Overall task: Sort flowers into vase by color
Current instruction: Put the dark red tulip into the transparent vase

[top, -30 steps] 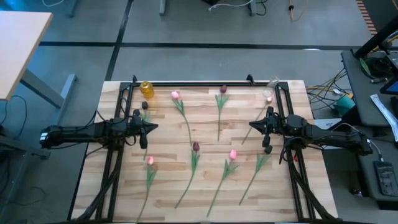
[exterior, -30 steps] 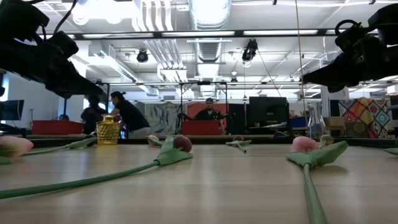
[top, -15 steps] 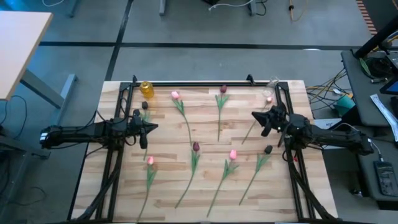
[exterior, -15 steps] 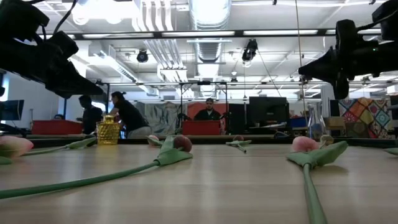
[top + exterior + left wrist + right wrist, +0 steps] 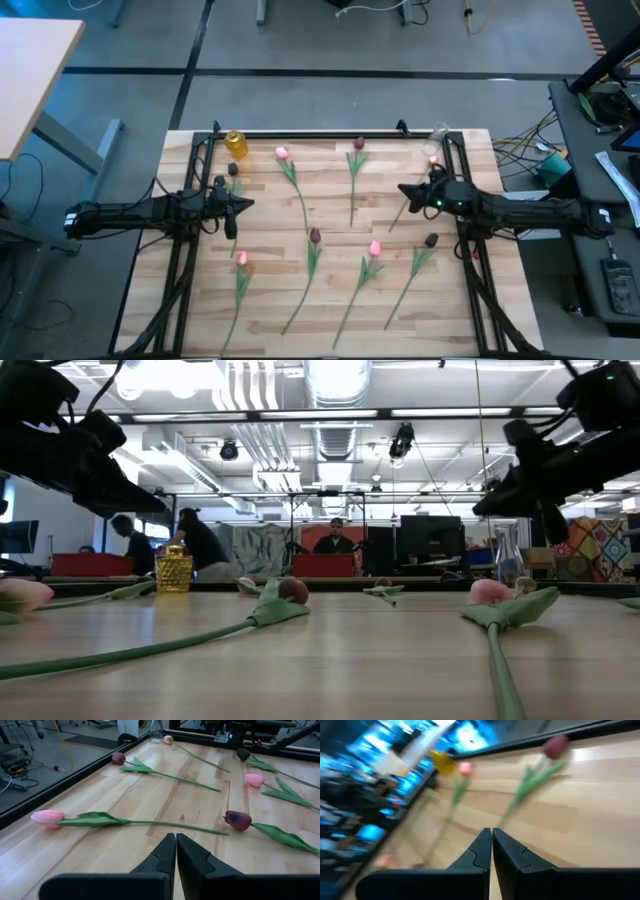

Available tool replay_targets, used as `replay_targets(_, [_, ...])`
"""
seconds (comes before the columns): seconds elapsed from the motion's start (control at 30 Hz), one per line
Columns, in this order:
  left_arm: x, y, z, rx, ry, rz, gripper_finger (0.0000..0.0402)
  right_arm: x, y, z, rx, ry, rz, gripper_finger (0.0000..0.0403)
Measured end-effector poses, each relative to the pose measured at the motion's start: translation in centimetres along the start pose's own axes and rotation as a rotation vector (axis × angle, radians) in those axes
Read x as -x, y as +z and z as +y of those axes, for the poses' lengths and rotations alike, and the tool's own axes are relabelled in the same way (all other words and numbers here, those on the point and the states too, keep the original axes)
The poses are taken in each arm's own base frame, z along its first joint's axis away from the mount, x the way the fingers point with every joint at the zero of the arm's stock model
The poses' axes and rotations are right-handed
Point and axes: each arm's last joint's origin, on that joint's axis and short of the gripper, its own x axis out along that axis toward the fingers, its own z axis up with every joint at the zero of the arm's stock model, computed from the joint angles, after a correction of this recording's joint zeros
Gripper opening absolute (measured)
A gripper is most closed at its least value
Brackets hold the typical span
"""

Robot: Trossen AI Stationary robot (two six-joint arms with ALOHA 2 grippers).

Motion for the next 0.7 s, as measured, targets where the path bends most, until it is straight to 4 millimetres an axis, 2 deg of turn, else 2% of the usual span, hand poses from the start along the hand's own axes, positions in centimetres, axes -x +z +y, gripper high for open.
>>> replay_targets(0.23, [0.0,0.0,0.0,0.0,0.0,0.0,0.0,-0.6,1.7,2.1,-0.025,-0.146,0.143,0.0009])
replay_targets(0.5, [0.0,0.2,0.0,0.005,-0.002,-0.015,0.0,0.2,4.6,4.6,-0.14,-0.314,0.276,0.0009])
replay_targets(0.57, [0.0,0.3,0.0,0.03,-0.004,-0.029,0.0,0.5,5.6,4.9,-0.205,-0.379,0.277,0.0009])
replay_targets(0.7, [0.0,0.3,0.0,0.068,-0.006,-0.034,0.0,1.0,6.9,4.2,-0.293,-0.555,0.299,0.0009])
